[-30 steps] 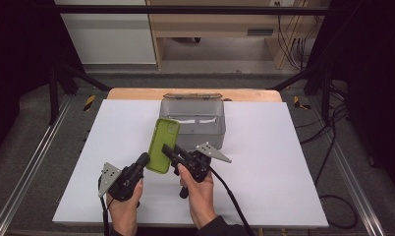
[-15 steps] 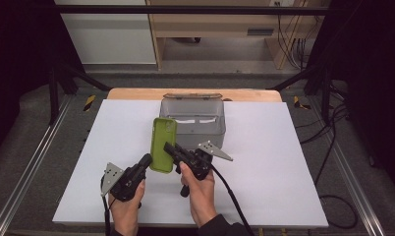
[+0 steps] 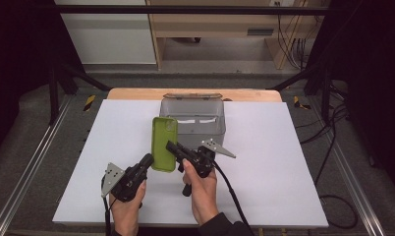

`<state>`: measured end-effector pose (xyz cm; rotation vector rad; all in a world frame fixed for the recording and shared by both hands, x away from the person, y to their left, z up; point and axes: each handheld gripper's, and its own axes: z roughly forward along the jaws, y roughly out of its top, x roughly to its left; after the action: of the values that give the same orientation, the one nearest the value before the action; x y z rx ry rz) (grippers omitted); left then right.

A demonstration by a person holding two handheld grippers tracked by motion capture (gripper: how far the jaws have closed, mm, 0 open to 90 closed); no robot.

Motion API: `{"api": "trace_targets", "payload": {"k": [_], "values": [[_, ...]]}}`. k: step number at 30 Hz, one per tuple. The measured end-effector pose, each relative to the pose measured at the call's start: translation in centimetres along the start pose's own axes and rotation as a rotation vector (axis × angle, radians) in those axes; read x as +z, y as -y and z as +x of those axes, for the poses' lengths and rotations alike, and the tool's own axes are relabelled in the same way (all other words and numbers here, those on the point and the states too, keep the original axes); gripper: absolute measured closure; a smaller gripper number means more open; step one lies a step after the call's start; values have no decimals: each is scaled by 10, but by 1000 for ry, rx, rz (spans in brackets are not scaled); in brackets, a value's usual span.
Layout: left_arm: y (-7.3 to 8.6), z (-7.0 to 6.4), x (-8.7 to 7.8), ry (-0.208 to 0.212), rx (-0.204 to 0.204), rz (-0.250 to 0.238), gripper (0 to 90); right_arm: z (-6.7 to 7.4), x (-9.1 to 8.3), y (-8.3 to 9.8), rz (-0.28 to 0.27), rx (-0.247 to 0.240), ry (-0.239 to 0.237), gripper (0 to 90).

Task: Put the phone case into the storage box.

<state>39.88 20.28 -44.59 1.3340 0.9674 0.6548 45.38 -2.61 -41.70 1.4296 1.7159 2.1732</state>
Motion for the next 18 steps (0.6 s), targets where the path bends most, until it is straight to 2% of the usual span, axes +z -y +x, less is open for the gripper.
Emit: {"api": "trace_targets", "payload": {"k": [2,3,6,8,10,12,16,17,18], "values": [[-2,-1,-1,-8,13,-6,720,0,-1,-2,-4,-3,5,774],[-6,-1,-2,-20,49,-11,670,-2,-4,-7,-11,-3,21,774],[-13,4,-5,-39,64,-16,556,-4,-9,-16,-20,-29,47,774],[-17,11,-7,-65,79,-8,487,-5,-13,-24,-26,-39,67,774],[-19,22,-8,-95,113,4,447,-7,-17,-32,-31,-57,91,774],[-22,35,-11,-123,133,32,403,-7,-20,-41,-33,-68,114,773],[-24,61,-22,-174,114,41,299,-6,-23,-58,-40,-109,158,774],[-24,61,-22,-174,114,41,273,-6,-23,-58,-40,-109,158,774],[-23,65,-26,-183,113,38,242,-5,-23,-66,-44,-133,178,773]]}}
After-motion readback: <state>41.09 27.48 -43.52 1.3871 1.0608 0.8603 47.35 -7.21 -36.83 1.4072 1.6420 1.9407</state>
